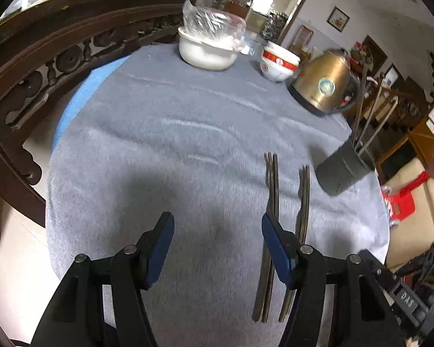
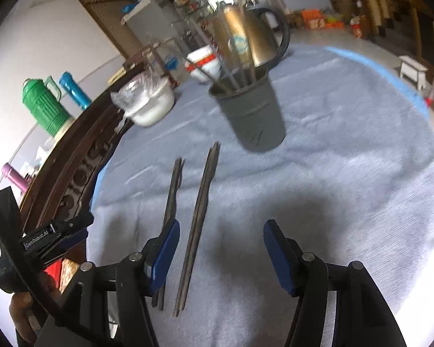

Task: Organize utensils
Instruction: 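Move both open grippers back over the remaining chopsticks on the cloth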

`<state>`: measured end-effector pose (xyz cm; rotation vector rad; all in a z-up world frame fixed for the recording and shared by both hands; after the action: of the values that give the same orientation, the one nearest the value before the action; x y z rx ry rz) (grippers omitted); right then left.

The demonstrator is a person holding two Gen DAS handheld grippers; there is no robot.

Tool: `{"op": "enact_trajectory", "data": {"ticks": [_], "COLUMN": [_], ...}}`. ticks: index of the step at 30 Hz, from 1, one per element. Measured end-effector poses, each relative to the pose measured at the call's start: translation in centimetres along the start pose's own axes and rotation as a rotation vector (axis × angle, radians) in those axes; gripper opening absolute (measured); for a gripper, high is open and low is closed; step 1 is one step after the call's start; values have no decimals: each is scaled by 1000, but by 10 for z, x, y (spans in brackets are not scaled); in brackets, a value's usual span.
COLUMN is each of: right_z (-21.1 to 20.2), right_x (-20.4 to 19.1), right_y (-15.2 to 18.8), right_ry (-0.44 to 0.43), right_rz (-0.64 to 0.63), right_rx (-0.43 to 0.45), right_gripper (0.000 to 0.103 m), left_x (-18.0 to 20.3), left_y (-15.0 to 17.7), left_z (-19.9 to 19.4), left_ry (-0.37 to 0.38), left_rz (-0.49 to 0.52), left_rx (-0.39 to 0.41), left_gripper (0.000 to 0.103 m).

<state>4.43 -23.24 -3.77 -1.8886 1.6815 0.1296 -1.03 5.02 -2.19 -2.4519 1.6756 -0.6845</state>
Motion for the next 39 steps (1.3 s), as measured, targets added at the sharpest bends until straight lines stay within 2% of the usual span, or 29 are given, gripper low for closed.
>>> {"op": "enact_trajectory", "data": {"ticks": [5, 7, 9, 14, 18, 20, 22, 26, 27, 29, 31, 33, 35, 39], "right_z": [18, 29, 39, 67, 91, 104, 110, 108, 103, 92, 87, 86, 83, 81], "right_x": [-5, -5, -3, -11, -23, -26, -26, -28, -29, -27, -20, -8, 0, 5], "right_y": [-14, -24, -32, -53, -64, -66, -66, -67, -66, -65, -66, -65, -62, -64], "right_ry": [-3, -5, -37, -62, -38, -2, 22, 21, 26, 24, 8, 28, 57, 39], "right_rz": [-13, 0, 22, 29, 11, 11, 8, -16, -22, -21, -6, 19, 29, 38], "right_rx": [-80, -127, -162, -234, -294, -327, -336, -364, -363, -363, -370, -387, -368, -362], "right_gripper": [60, 44, 40, 38, 35, 29, 15, 12, 7, 7, 10, 10, 11, 11], "left_x": [1, -1, -2, -5, -8, -9, -9, -11, -11, -10, -8, -5, -4, 0], "left_y": [1, 0, 0, 1, 1, 0, 0, -1, -1, 0, 0, 1, 2, 3], "left_z": [16, 19, 21, 29, 31, 31, 32, 36, 36, 36, 38, 38, 37, 37], "left_ry": [-6, -4, 1, 13, 21, 22, 21, 24, 24, 22, 21, 18, 14, 7], "left_rz": [17, 15, 13, 5, 0, 1, -1, -10, -10, -7, -5, 8, 10, 15], "left_rx": [-55, -63, -72, -96, -106, -107, -110, -121, -121, -118, -125, -129, -125, -133], "left_gripper": [64, 64, 64, 64, 64, 64, 64, 64, 64, 64, 64, 64, 64, 64]}}
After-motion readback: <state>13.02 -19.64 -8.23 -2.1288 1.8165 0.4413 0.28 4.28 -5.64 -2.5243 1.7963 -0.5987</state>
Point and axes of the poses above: each gripper's, at about its wrist camera, not at the fingertips, and z roughly the way its jaws point, x to its right, y to its underside, the point moved 1 cm from there along z, roughly the way its jaws point, and after that the axes turned 13 degrees about -x, right-handed, at the moved point
